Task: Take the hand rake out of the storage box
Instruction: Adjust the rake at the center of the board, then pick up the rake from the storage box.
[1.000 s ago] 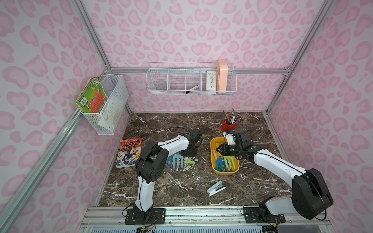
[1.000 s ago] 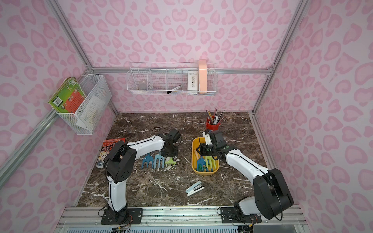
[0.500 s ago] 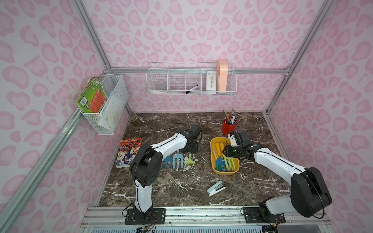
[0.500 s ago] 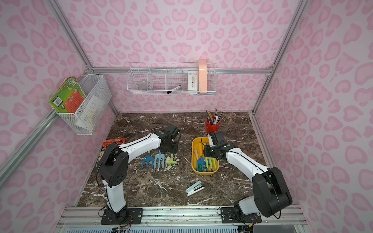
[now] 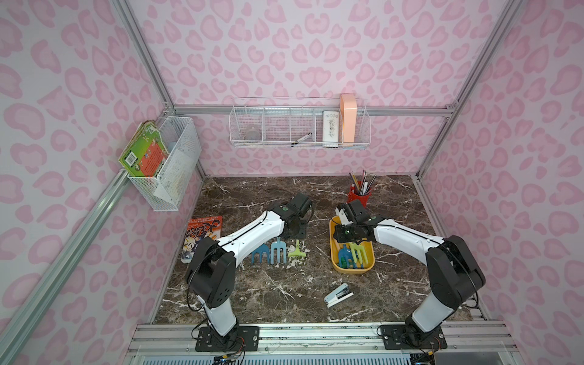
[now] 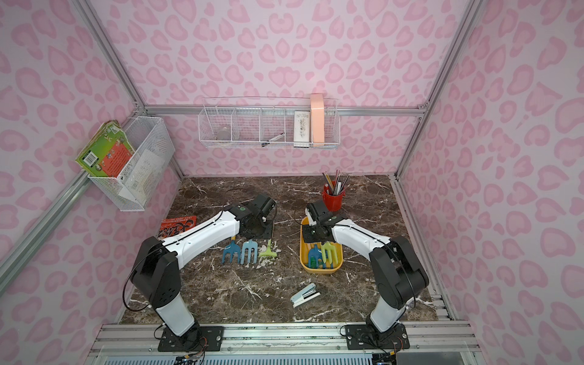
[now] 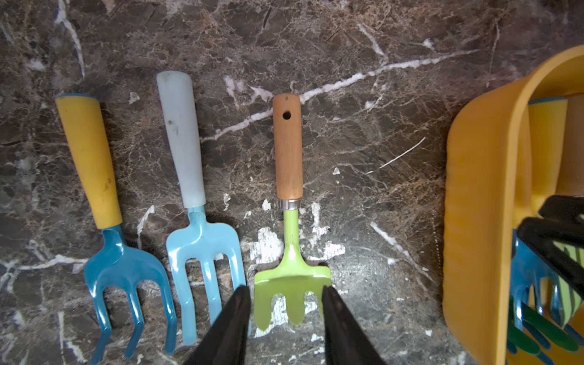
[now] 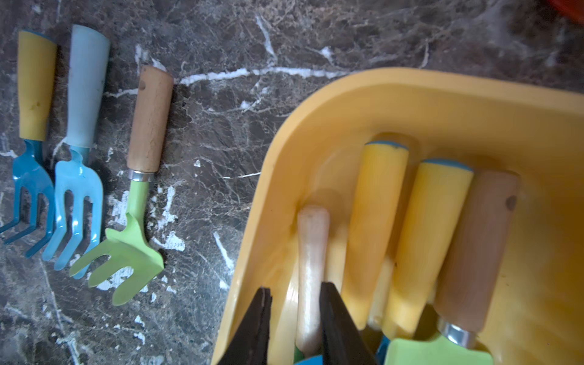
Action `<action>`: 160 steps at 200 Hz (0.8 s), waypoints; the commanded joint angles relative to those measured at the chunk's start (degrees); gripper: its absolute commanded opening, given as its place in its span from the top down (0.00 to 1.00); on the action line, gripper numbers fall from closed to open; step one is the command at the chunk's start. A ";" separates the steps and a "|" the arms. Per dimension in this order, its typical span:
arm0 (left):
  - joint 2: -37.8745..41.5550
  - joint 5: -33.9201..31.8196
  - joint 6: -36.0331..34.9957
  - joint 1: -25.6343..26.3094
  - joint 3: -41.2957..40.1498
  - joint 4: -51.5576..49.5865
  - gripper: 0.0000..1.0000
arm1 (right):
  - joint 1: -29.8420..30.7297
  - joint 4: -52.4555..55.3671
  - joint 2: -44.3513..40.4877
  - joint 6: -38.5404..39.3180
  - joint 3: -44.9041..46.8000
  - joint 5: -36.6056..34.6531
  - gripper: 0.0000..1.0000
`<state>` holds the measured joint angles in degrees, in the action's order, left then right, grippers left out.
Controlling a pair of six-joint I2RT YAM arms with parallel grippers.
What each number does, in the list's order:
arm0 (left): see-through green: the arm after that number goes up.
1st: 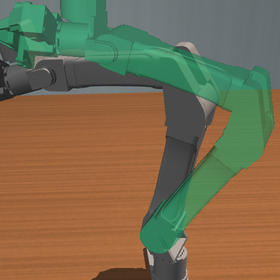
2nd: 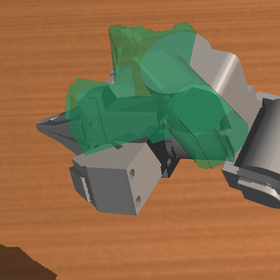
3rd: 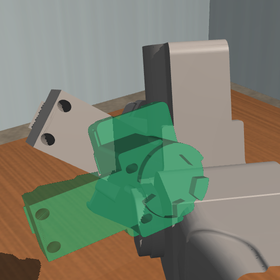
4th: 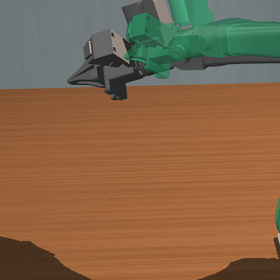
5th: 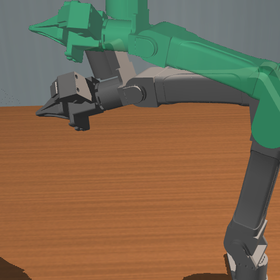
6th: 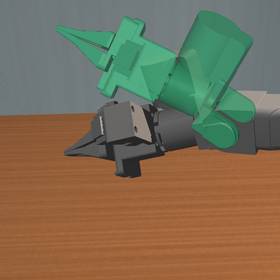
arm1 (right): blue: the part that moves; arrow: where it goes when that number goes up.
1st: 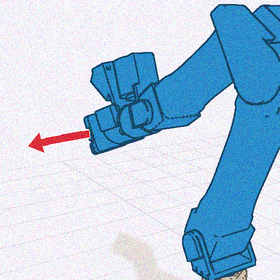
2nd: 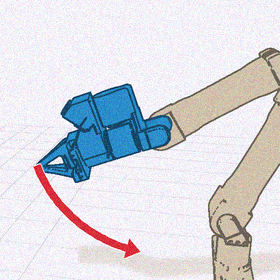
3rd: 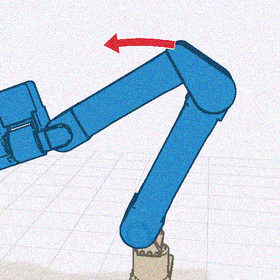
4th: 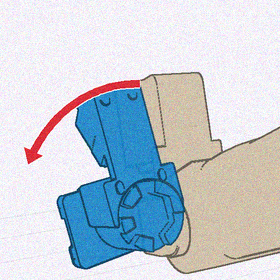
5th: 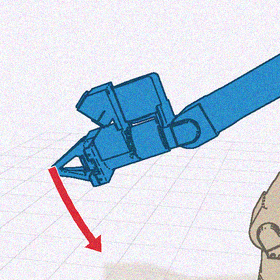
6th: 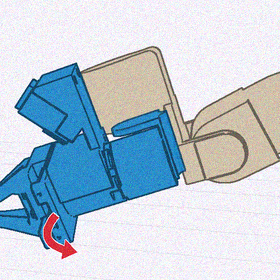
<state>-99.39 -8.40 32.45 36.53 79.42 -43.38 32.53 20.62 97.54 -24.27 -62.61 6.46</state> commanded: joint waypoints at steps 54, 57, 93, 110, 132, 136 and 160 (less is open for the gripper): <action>4.17 -0.47 0.52 -0.65 -2.13 -0.05 0.58 | 0.41 -2.08 3.33 -1.70 1.08 1.63 0.71; 4.27 -0.52 0.59 -0.72 -2.27 -0.05 0.57 | 0.51 -2.08 3.50 -1.75 1.15 1.51 0.71; 5.43 -1.26 0.60 -1.20 -3.69 0.13 0.58 | 0.62 -2.34 4.74 -2.78 2.66 -0.18 0.71; 5.82 -1.48 0.64 -1.37 -4.08 0.20 0.58 | 0.86 -1.74 5.79 -2.63 2.58 -1.88 0.73; 6.29 -1.69 0.67 -1.55 -4.52 0.07 0.58 | 0.94 -1.68 5.73 -2.59 3.72 -3.40 0.80; 6.52 -1.70 0.69 -1.64 -4.66 0.07 0.58 | 0.83 -1.79 5.45 -2.54 4.15 -3.49 0.81; 7.18 -2.22 0.61 -1.82 -5.10 -0.01 0.58 | -0.29 -1.66 3.02 -1.90 6.90 -3.97 0.86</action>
<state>-92.99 -9.56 32.86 34.96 74.56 -42.87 33.23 15.70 101.86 -26.57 -58.00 4.91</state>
